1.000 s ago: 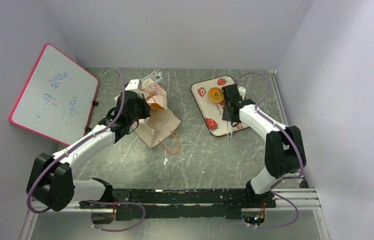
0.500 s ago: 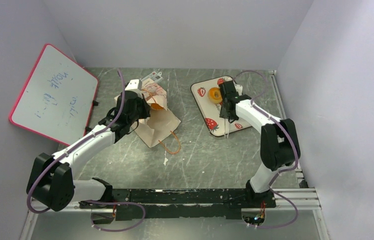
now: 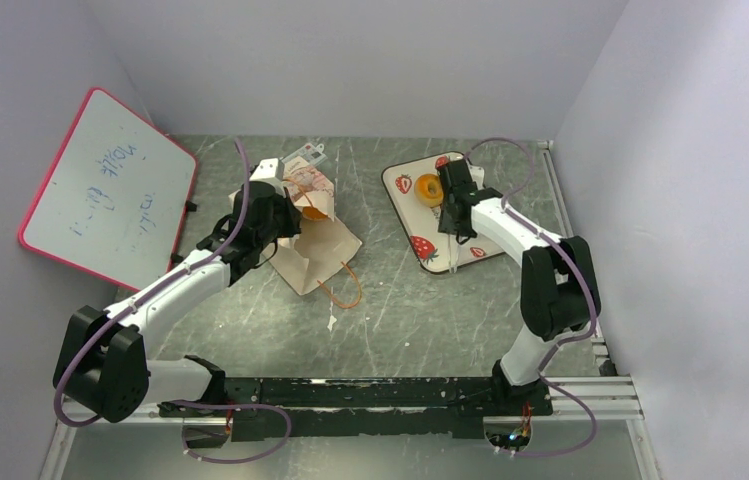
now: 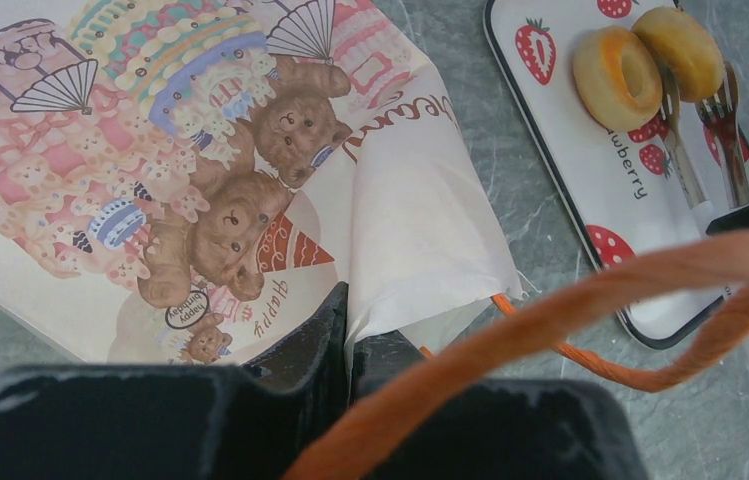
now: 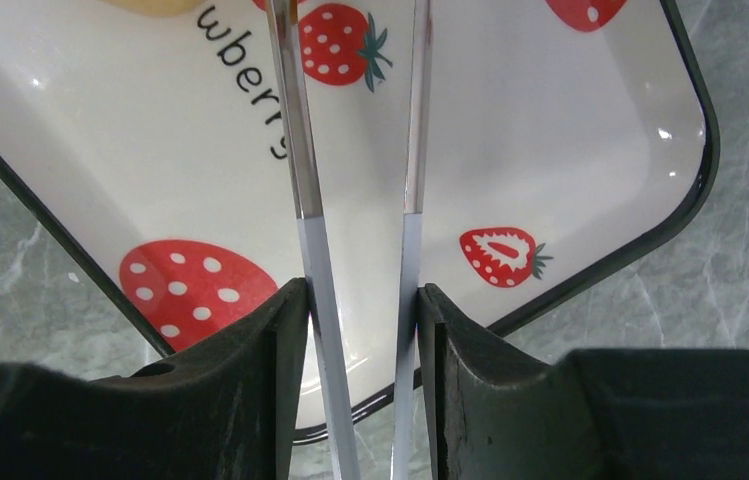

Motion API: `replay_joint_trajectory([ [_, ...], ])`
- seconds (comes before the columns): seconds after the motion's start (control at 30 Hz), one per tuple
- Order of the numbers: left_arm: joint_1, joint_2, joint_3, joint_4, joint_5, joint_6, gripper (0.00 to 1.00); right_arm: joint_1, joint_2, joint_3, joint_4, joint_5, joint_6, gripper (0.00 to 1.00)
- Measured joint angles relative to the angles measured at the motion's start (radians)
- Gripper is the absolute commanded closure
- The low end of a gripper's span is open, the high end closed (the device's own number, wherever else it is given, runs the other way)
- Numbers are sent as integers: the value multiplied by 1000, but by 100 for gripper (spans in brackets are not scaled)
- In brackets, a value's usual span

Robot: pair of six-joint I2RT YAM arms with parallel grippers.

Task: Take the fake bread out of the paper bag
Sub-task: Place the fake bread in the container.

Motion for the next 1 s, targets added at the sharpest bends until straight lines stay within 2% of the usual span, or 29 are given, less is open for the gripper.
replay_joint_trajectory([
  [0.77, 1, 8, 0, 0, 15, -9, 93, 0, -146, -142, -28, -34, 42, 54],
  [1.0, 1, 16, 0, 1, 16, -9, 93, -11, -30, -29, -33, -34, 19, 55],
])
